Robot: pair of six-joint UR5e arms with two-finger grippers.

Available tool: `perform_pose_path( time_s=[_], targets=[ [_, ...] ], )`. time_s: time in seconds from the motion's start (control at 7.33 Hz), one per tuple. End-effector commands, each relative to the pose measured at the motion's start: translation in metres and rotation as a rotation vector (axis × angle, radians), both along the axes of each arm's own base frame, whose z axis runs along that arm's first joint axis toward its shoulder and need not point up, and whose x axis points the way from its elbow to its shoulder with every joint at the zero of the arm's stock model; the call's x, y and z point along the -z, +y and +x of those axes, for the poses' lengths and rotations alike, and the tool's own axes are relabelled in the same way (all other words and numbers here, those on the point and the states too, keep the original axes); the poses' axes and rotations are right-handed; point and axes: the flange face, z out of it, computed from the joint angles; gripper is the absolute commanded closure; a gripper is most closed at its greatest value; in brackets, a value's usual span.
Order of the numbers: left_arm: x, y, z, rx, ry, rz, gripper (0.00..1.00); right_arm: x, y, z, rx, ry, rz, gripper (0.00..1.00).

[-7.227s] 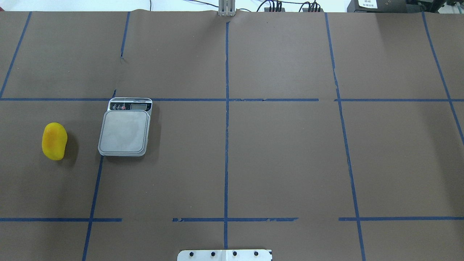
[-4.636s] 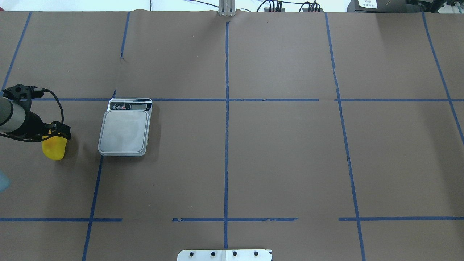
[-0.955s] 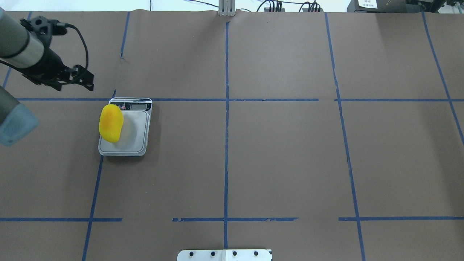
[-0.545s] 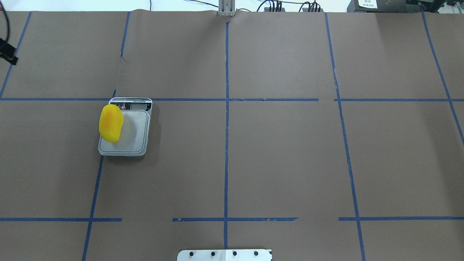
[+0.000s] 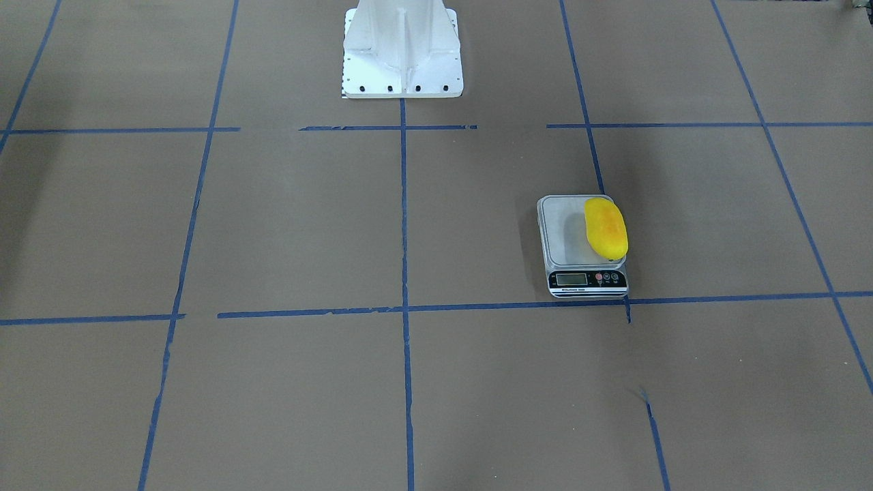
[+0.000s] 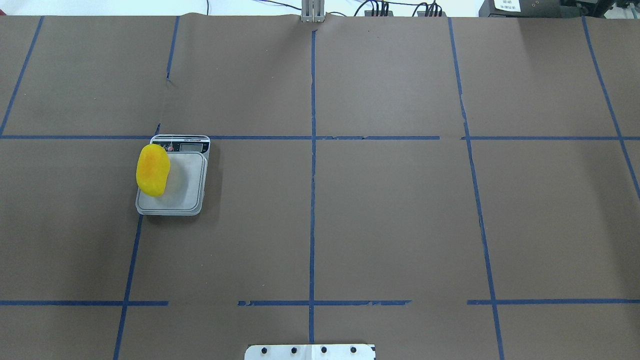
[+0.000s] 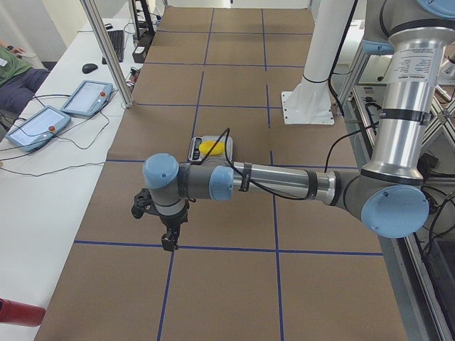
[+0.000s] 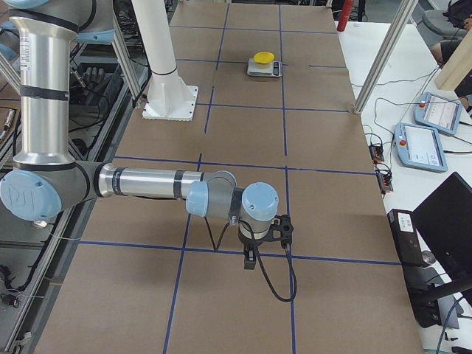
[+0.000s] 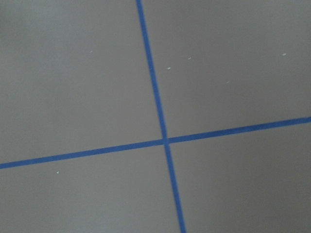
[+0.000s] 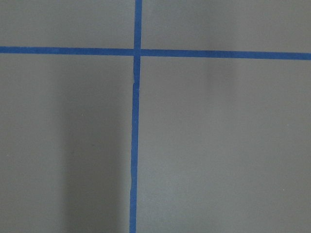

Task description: Weigh mango

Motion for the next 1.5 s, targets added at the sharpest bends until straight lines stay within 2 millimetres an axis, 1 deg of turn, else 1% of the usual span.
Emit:
perform_pose_path(
  time_s=[0.0, 0.14, 0.41, 0.95, 1.36],
  targets=[
    [-0.0238, 0.0152, -0.0036, 0.001, 0.034, -0.027, 0.00, -0.0001, 0.0001, 0.0000, 0.000, 0.000, -0.001, 0.00],
    [-0.0312, 0.0233, -0.0023, 0.000, 0.049, -0.039, 0.00, 0.0000, 0.0000, 0.0000, 0.000, 0.000, 0.000, 0.00],
    [-0.0331, 0.0243, -0.0016, 0.000, 0.047, -0.045, 0.00, 0.0000, 0.0000, 0.0000, 0.000, 0.000, 0.000, 0.00],
    [-0.0282, 0.0213, -0.0016, 0.000, 0.048, -0.015, 0.00, -0.0001, 0.0001, 0.0000, 0.000, 0.000, -0.001, 0.00],
    [-0.0289, 0.0214, -0.0016, 0.000, 0.048, -0.017, 0.00, -0.0001, 0.0001, 0.0000, 0.000, 0.000, -0.001, 0.00]
  ],
)
